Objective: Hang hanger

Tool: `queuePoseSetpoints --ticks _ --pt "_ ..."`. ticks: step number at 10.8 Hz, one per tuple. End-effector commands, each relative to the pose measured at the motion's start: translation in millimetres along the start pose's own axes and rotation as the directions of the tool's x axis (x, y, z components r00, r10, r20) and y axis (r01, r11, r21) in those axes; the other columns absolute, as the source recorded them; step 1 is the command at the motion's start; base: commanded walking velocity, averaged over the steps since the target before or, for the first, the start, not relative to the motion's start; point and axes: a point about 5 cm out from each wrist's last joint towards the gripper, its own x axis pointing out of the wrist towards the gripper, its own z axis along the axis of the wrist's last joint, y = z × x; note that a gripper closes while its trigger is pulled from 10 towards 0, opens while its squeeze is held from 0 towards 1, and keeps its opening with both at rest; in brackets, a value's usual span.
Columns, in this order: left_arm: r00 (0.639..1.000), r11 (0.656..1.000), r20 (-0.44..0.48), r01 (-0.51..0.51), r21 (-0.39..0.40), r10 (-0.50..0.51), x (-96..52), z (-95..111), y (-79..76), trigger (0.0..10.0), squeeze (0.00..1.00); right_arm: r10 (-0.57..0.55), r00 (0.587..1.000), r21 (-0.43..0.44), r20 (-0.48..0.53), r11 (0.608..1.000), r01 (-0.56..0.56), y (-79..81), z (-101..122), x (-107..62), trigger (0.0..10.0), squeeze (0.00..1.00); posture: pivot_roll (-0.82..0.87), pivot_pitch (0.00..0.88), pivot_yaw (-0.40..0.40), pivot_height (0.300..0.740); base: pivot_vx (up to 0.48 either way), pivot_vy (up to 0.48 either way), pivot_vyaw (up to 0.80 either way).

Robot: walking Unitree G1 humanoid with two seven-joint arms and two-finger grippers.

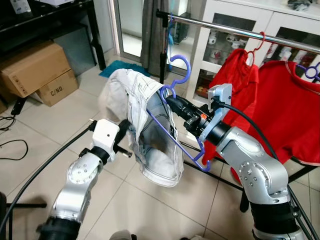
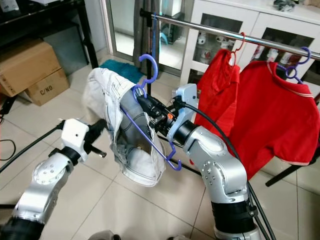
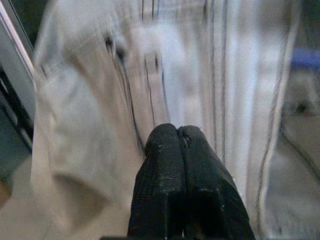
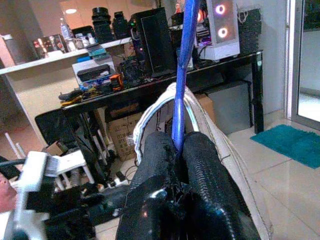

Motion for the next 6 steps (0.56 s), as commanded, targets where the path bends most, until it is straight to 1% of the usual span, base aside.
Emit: queuePoseSetpoints --ticks 1,2,4,6 --pt "0.996 1.000 0.084 -0.013 0.012 0.012 -3.7 11.4 -1.7 8.2 0.00 0.037 0.995 -0.027 0.090 0.999 -0.035 4.7 21.9 0.9 0.0 0.00 0.00 0.000 -0.010 0.740 0.000 0.000 0.00" --pt "0.989 0.997 0.142 0.031 0.067 -0.040 -12.0 16.9 -10.8 10.0 1.00 0.034 0.995 -0.018 0.089 0.999 -0.033 3.0 21.5 1.0 0.0 0.00 0.01 0.000 -0.018 0.740 0.000 0.000 0.00" --pt "0.991 0.989 0.110 0.063 0.135 -0.078 -11.5 10.0 -17.4 10.0 1.00 0.048 0.995 -0.007 0.086 0.999 -0.047 5.0 19.9 3.9 0.0 0.00 0.02 0.000 -0.023 0.740 0.000 0.000 0.00" --pt "0.986 0.984 0.131 0.083 0.158 -0.104 -5.2 10.3 -21.0 10.0 1.00 0.054 0.995 -0.006 0.088 0.999 -0.053 5.3 20.7 4.8 0.0 0.00 0.01 0.000 -0.025 0.740 0.000 0.000 0.00"
